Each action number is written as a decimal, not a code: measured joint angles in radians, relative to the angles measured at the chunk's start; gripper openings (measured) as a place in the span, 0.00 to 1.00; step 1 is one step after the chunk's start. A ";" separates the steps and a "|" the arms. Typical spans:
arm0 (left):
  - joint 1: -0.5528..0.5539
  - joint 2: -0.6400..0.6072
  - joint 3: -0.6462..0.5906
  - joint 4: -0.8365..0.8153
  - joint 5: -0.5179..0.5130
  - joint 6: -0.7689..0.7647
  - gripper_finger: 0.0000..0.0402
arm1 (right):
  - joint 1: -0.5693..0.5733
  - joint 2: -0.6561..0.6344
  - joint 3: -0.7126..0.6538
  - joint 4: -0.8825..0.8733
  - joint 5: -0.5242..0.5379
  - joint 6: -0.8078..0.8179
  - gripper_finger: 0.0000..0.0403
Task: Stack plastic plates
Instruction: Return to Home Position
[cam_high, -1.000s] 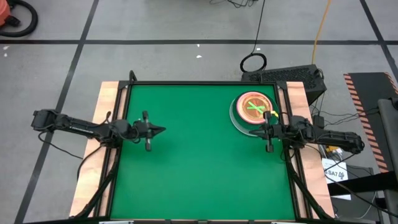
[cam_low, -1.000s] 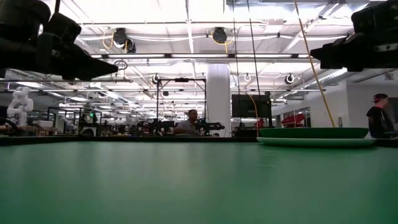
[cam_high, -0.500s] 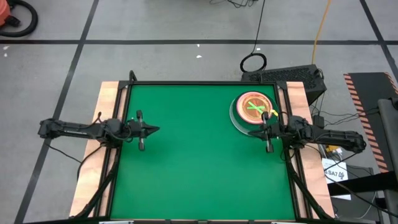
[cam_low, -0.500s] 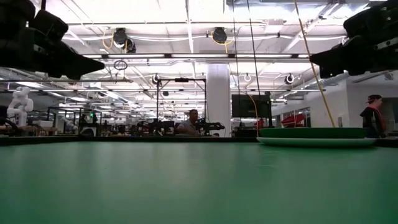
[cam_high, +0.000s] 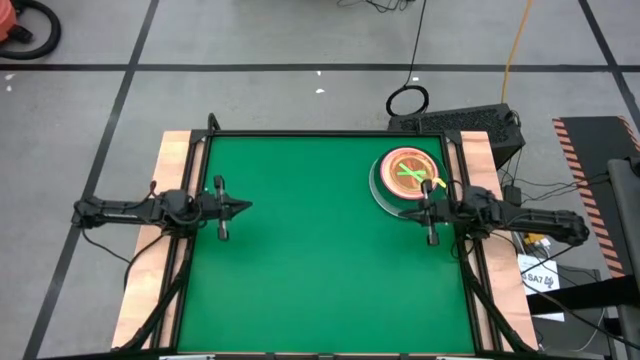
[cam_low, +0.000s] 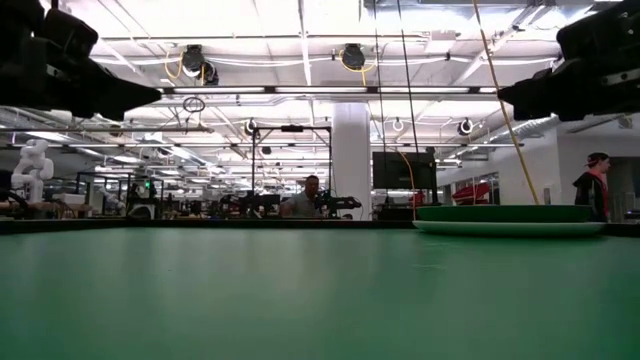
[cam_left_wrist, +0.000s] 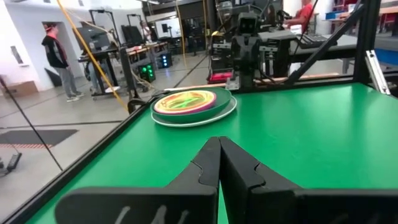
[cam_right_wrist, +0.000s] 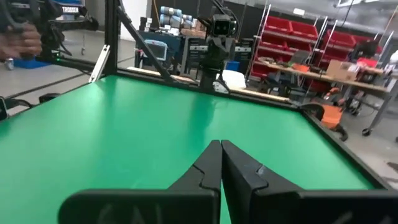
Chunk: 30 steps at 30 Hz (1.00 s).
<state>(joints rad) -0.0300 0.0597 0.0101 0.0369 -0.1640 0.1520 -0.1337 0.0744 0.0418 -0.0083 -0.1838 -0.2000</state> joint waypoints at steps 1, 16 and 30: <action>0.004 0.000 0.000 0.000 0.000 0.000 0.01 | 0.000 -0.007 0.000 0.002 0.003 -0.005 0.00; 0.043 0.002 0.000 -0.005 0.001 -0.004 0.01 | 0.119 -0.072 0.000 -0.004 0.154 -0.005 0.00; 0.043 0.006 0.000 -0.006 0.007 -0.003 0.01 | 0.149 -0.071 0.000 -0.026 0.181 -0.074 0.00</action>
<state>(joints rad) 0.0128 0.0662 0.0101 0.0307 -0.1570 0.1490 0.0154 0.0029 0.0414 -0.0338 -0.0032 -0.2737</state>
